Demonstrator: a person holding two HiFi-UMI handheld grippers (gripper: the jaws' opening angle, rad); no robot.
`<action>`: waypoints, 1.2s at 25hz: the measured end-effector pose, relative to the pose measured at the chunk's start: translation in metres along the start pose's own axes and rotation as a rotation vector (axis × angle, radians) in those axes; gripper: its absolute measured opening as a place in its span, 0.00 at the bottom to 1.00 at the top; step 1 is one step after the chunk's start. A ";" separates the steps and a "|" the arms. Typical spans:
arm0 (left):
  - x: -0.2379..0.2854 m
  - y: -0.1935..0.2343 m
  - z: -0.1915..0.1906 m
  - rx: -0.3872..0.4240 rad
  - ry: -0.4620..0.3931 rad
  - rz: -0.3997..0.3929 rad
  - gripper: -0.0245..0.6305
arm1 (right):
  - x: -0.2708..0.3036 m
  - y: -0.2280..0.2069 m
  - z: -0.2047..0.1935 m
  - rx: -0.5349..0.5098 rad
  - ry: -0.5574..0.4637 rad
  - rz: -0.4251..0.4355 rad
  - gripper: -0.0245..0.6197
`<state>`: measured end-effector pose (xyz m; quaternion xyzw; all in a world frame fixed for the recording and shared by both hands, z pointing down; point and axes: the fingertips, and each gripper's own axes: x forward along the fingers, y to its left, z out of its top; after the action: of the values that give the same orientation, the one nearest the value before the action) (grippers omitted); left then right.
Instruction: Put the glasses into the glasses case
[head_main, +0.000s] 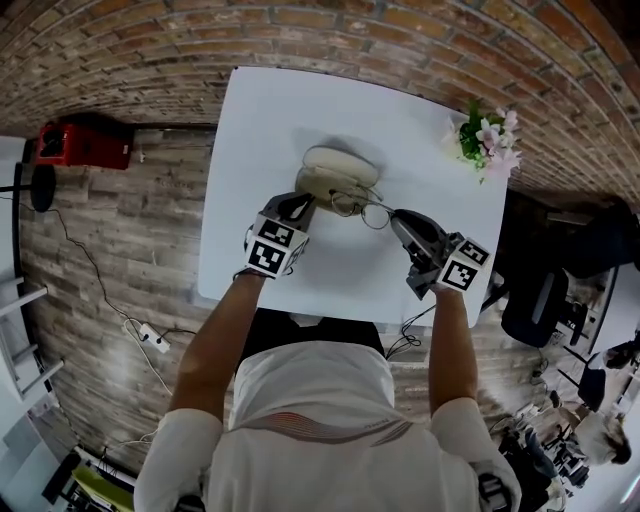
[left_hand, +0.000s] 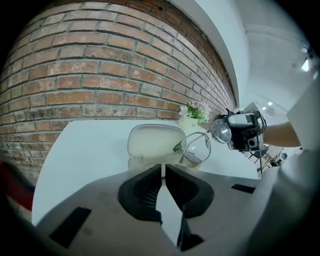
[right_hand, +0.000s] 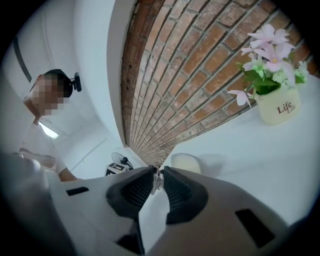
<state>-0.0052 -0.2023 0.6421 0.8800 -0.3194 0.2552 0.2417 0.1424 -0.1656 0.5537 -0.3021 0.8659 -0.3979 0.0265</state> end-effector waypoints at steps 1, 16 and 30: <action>0.000 0.000 0.000 -0.002 -0.003 -0.001 0.09 | 0.004 -0.004 -0.001 0.012 0.001 -0.012 0.22; 0.003 0.000 -0.007 -0.015 -0.010 -0.012 0.09 | 0.042 -0.044 -0.026 0.093 0.106 -0.145 0.22; 0.007 0.002 -0.018 -0.027 0.013 -0.022 0.09 | 0.073 -0.055 -0.048 -0.125 0.330 -0.381 0.12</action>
<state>-0.0071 -0.1964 0.6603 0.8784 -0.3115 0.2538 0.2586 0.0967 -0.2008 0.6398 -0.3917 0.8088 -0.3855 -0.2094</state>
